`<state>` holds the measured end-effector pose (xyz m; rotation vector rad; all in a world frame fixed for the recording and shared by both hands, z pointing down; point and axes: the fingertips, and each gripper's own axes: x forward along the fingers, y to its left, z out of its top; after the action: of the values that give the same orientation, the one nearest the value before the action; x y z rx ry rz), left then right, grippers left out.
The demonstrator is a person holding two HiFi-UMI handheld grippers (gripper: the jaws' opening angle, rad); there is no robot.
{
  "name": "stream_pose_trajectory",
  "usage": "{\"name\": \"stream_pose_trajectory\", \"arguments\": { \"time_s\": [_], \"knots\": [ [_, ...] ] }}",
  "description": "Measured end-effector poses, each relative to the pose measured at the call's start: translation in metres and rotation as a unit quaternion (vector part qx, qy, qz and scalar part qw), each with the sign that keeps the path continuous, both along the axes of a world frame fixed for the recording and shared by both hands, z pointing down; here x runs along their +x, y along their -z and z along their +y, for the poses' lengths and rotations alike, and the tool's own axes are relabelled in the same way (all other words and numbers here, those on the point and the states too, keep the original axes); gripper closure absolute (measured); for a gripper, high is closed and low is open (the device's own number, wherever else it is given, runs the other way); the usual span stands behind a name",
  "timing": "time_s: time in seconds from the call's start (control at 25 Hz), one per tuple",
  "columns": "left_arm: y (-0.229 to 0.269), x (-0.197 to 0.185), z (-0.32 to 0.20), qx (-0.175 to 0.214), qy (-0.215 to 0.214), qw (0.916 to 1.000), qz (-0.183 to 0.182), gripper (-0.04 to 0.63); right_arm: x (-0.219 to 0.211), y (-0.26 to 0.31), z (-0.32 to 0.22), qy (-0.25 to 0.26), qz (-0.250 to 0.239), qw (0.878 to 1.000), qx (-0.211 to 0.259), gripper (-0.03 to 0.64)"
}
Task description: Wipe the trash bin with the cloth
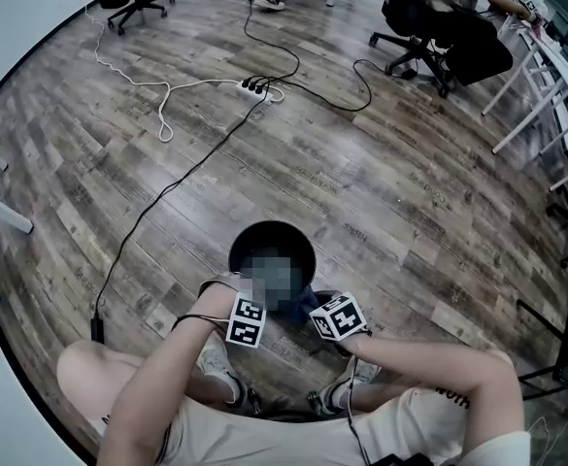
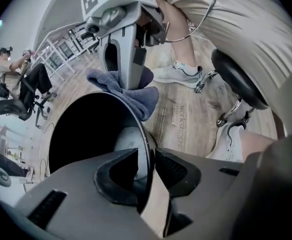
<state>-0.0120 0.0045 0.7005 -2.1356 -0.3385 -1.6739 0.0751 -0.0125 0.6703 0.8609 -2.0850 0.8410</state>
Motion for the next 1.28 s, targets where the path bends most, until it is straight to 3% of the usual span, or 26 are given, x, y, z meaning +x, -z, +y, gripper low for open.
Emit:
{"name": "stream_pose_trajectory", "arguments": {
  "time_s": [0.28, 0.6, 0.76, 0.96, 1.12, 1.28],
  "knots": [
    [-0.003, 0.008, 0.011, 0.000, -0.032, 0.9993, -0.021, 0.552, 0.001, -0.033, -0.001, 0.002, 0.021, 1.000, -0.007, 0.534],
    [0.000, 0.032, 0.024, -0.067, 0.034, 0.9967, 0.029, 0.554, 0.018, -0.113, -0.007, -0.010, 0.069, 0.997, -0.017, 0.534],
    [0.000, 0.038, 0.024, -0.071, 0.046, 0.9959, 0.033, 0.554, 0.026, -0.159, -0.013, -0.006, 0.088, 0.996, -0.003, 0.535],
    [0.000, 0.044, 0.025, -0.069, 0.066, 0.9949, 0.035, 0.554, 0.032, -0.206, -0.008, -0.043, 0.080, 0.995, -0.047, 0.535],
    [0.000, 0.047, 0.021, -0.063, 0.081, 0.9940, 0.037, 0.554, 0.033, -0.206, -0.015, -0.054, 0.049, 0.997, -0.025, 0.535],
    [0.001, 0.057, 0.024, -0.063, 0.084, 0.9933, 0.048, 0.549, 0.045, -0.196, -0.011, -0.038, 0.094, 0.994, -0.045, 0.534]
  ]
}}
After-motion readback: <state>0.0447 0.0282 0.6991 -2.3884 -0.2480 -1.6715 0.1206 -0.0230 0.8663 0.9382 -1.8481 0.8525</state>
